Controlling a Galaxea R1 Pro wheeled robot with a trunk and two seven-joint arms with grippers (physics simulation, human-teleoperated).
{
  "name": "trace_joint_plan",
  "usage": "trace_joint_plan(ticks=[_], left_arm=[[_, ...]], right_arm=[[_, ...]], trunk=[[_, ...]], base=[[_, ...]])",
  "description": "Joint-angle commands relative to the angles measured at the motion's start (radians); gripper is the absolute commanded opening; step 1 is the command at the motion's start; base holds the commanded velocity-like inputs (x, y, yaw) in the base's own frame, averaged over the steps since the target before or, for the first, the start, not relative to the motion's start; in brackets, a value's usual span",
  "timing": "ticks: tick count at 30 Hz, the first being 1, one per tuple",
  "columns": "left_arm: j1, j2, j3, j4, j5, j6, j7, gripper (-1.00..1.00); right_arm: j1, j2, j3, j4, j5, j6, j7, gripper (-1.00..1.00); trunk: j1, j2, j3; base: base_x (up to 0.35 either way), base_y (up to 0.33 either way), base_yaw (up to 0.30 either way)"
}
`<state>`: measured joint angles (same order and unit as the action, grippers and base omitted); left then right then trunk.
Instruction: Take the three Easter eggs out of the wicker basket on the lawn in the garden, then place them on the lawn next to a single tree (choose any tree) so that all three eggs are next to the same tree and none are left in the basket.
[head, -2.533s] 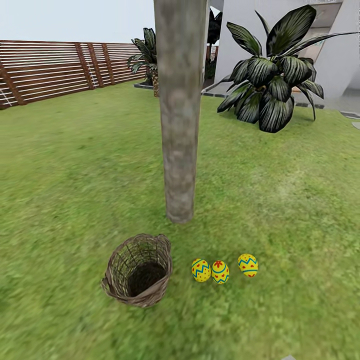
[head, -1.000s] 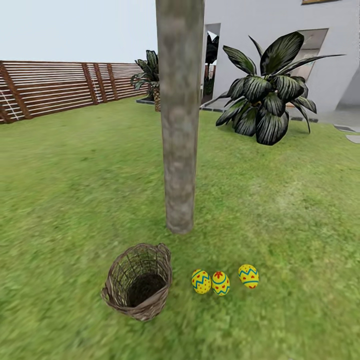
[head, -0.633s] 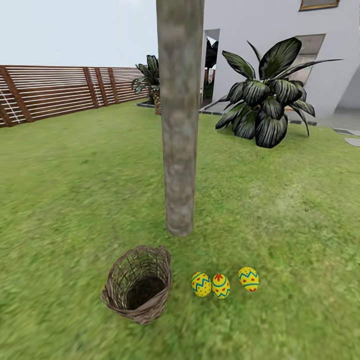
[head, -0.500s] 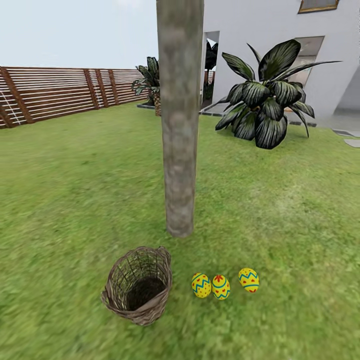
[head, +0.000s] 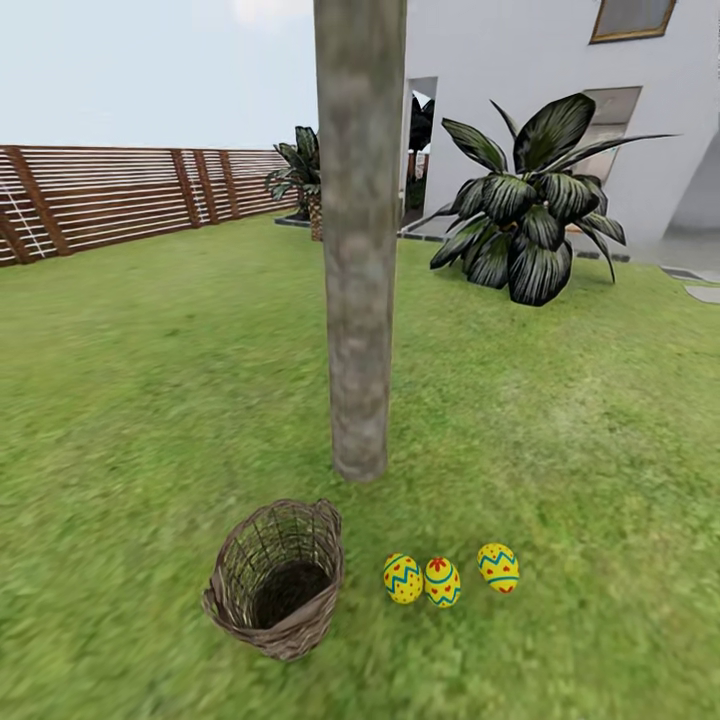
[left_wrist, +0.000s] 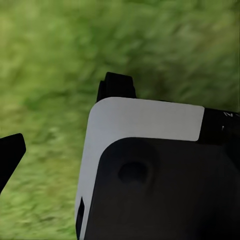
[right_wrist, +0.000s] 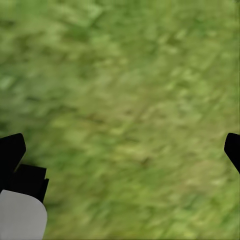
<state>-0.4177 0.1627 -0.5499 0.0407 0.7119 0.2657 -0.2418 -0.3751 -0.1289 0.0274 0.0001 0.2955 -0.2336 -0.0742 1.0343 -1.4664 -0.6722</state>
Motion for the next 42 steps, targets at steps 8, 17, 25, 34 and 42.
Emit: trace_joint_plan(ticks=[8, 17, 25, 34, 42], left_arm=[[-0.001, 0.0, -0.008, 0.002, 0.011, 0.003, -0.005, 1.0], [-0.001, 0.0, -0.008, 0.002, 0.011, 0.003, -0.005, 1.0], [-0.001, 0.0, -0.008, 0.002, 0.011, 0.003, -0.005, 1.0], [-0.001, 0.0, -0.008, 0.002, 0.011, 0.003, -0.005, 1.0], [-0.001, 0.0, -0.008, 0.002, 0.011, 0.003, -0.005, 1.0]], right_arm=[[-0.001, 0.0, 0.002, 0.001, 0.007, -0.003, -0.005, 1.0], [-0.001, 0.001, 0.003, 0.001, 0.007, -0.003, -0.004, 1.0], [-0.001, 0.002, 0.003, 0.001, 0.007, -0.003, -0.002, 1.0], [0.007, 0.016, 0.003, 0.0, 0.006, -0.003, -0.001, 1.0], [0.007, 0.016, 0.002, 0.001, 0.001, 0.001, -0.001, 1.0]], trunk=[[0.0, 0.0, 0.012], [0.0, 0.0, 0.027], [0.0, 0.0, 0.04], [0.0, 0.0, 0.054], [0.0, 0.0, 0.055]], base=[[0.0, 0.0, 0.0], [0.0, 0.0, 0.0], [0.0, 0.0, 0.0], [0.0, 0.0, 0.012], [0.0, 0.0, 0.006]])
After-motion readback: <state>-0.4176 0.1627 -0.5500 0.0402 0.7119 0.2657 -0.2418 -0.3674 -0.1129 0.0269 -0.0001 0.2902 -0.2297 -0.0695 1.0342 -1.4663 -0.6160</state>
